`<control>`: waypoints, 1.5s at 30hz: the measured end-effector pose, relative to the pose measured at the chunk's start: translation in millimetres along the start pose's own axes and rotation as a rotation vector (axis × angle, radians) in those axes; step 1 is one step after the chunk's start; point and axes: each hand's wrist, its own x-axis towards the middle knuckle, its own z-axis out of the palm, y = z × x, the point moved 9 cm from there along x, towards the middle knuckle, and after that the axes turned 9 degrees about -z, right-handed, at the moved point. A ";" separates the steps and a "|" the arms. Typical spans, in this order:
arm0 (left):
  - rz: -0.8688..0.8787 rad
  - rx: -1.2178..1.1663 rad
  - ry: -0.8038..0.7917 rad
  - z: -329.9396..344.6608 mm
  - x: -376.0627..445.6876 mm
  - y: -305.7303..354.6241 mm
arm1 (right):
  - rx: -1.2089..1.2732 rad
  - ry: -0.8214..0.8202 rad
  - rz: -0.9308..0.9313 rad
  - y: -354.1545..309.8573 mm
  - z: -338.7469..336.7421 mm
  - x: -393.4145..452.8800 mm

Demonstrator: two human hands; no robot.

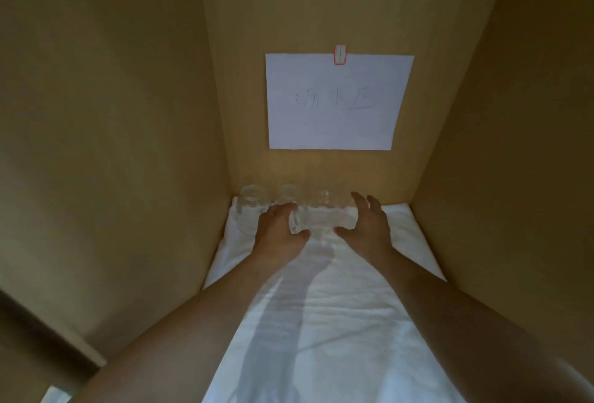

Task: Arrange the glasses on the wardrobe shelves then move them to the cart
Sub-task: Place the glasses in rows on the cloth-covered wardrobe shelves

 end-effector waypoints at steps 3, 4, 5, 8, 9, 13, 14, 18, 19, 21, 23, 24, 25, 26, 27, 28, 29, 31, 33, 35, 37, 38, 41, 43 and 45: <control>0.006 0.004 -0.024 0.4 -6.9 -1.8 | -0.031 -0.009 -0.004 -6.8 5.4 -24.3; 0.011 0.006 -0.033 1.0 -10.3 -2.5 | -0.035 -0.012 -0.004 -8.9 7.1 -31.6; 0.015 0.007 -0.041 1.1 -14.1 -2.8 | -0.033 -0.015 -0.004 -11.3 8.4 -38.1; 0.027 0.022 -0.046 -2.3 -26.7 -2.6 | -0.022 -0.024 0.001 -19.8 10.5 -54.3; 0.030 0.031 -0.041 -5.2 -30.9 -2.5 | -0.021 -0.028 -0.005 -23.1 10.4 -58.3; 0.035 0.046 0.001 -22.6 -48.1 -1.4 | -0.026 -0.052 -0.061 -40.3 4.6 -69.9; 0.035 0.044 0.015 -27.2 -52.9 -0.3 | -0.026 -0.058 -0.078 -44.6 2.4 -72.6; 0.033 0.049 0.106 -43.3 -76.1 6.9 | -0.007 -0.075 -0.154 -57.7 -4.8 -86.4; 0.027 0.053 0.128 -45.8 -84.4 7.8 | -0.009 -0.088 -0.174 -59.6 -5.7 -91.1; 0.007 0.061 0.155 -48.5 -102.7 8.0 | -0.004 -0.110 -0.210 -62.5 -7.9 -101.6; -0.032 0.066 0.170 -48.7 -123.1 4.4 | 0.005 -0.128 -0.254 -65.0 -10.4 -114.3; -0.059 0.066 0.179 -48.6 -134.1 1.6 | 0.006 -0.139 -0.279 -66.3 -11.3 -121.1; -0.088 0.065 0.188 -48.4 -145.6 -1.6 | 0.007 -0.152 -0.304 -67.8 -11.5 -128.2; -0.113 0.067 0.199 -48.1 -157.4 -4.6 | 0.008 -0.165 -0.328 -69.5 -11.3 -135.7; -0.135 0.073 0.214 -48.2 -169.7 -7.5 | 0.009 -0.179 -0.353 -71.5 -10.8 -143.9; -0.158 0.077 0.230 -48.1 -182.9 -10.6 | 0.011 -0.193 -0.377 -73.5 -10.0 -152.9; -0.181 0.074 0.245 -47.9 -196.8 -14.1 | 0.014 -0.206 -0.402 -75.8 -8.8 -162.3; -0.228 0.057 0.272 -47.4 -225.9 -22.8 | 0.027 -0.239 -0.456 -81.0 -4.0 -182.9; -0.273 0.045 0.298 -47.6 -255.8 -33.5 | 0.047 -0.279 -0.497 -87.0 4.5 -204.6; -0.322 0.047 0.334 -50.7 -286.6 -45.8 | 0.051 -0.308 -0.538 -95.6 15.3 -225.5; -0.369 0.073 0.373 -57.2 -315.9 -58.9 | 0.050 -0.333 -0.590 -107.6 27.8 -245.1; -0.394 0.091 0.389 -61.2 -329.8 -66.0 | 0.054 -0.347 -0.615 -114.6 34.7 -254.9; -0.478 0.129 0.431 -76.7 -369.1 -89.5 | 0.064 -0.383 -0.683 -138.9 55.6 -285.1; -0.536 0.146 0.443 -86.2 -392.6 -107.0 | 0.048 -0.405 -0.740 -157.7 69.3 -306.3; -0.586 0.145 0.467 -95.5 -413.8 -124.5 | 0.061 -0.439 -0.765 -173.7 82.4 -325.1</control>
